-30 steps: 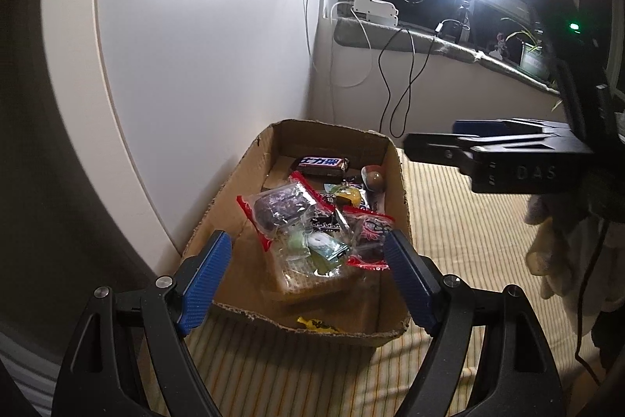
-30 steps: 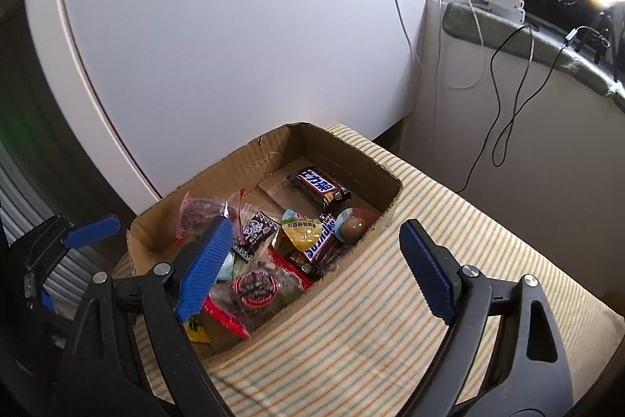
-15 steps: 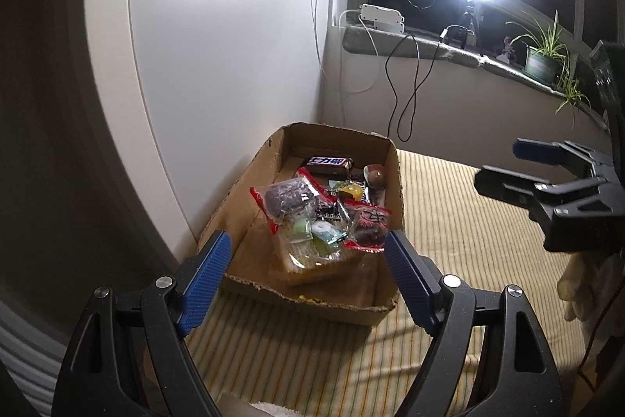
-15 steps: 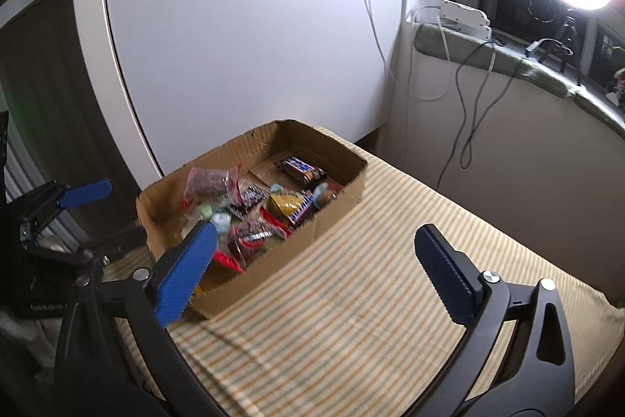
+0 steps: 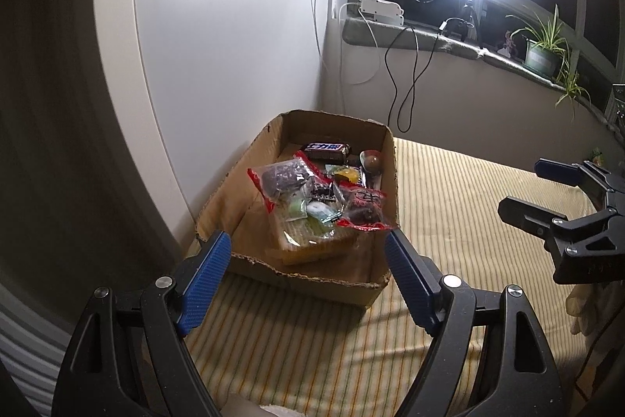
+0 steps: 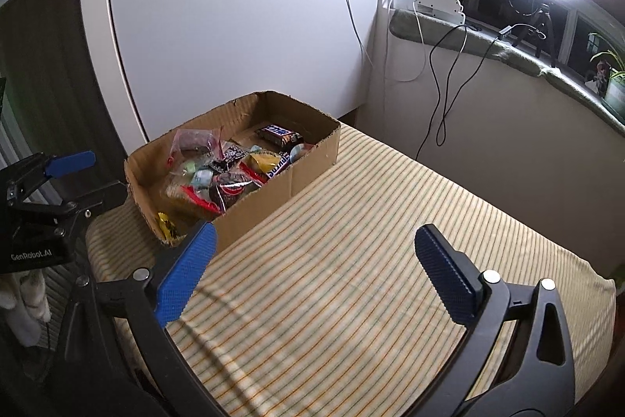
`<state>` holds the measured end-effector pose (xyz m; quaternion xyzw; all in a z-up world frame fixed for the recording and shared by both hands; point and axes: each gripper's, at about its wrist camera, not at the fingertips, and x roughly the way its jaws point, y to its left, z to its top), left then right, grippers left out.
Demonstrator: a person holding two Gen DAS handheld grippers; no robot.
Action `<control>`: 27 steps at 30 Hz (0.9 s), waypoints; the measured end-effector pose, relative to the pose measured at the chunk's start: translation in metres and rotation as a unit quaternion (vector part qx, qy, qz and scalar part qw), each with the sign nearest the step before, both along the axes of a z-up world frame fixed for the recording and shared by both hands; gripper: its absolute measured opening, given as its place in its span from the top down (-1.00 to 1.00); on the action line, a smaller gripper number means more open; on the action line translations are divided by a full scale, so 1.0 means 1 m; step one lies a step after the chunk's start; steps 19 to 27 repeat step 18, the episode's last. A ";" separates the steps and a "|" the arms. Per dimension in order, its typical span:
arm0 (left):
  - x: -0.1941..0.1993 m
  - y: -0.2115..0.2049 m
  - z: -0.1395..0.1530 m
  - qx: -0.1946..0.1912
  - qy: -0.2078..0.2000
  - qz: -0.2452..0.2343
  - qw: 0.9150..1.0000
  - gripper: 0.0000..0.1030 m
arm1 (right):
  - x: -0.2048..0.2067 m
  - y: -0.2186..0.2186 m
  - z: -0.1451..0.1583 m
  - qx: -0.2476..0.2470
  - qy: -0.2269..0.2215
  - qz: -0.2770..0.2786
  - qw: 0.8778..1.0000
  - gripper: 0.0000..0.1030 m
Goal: Organize snacks
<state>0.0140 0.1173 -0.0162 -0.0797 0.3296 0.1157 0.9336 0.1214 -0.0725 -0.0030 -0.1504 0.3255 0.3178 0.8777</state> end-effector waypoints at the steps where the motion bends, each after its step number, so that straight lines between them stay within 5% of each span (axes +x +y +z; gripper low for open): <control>1: -0.001 0.000 0.000 0.001 0.000 0.000 1.000 -0.58 | -0.001 0.000 0.000 0.000 0.000 0.001 1.000 -1.00; 27: -0.008 -0.006 0.000 0.016 -0.010 -0.001 1.000 -0.57 | -0.009 0.002 -0.002 -0.008 -0.007 0.010 1.000 -1.00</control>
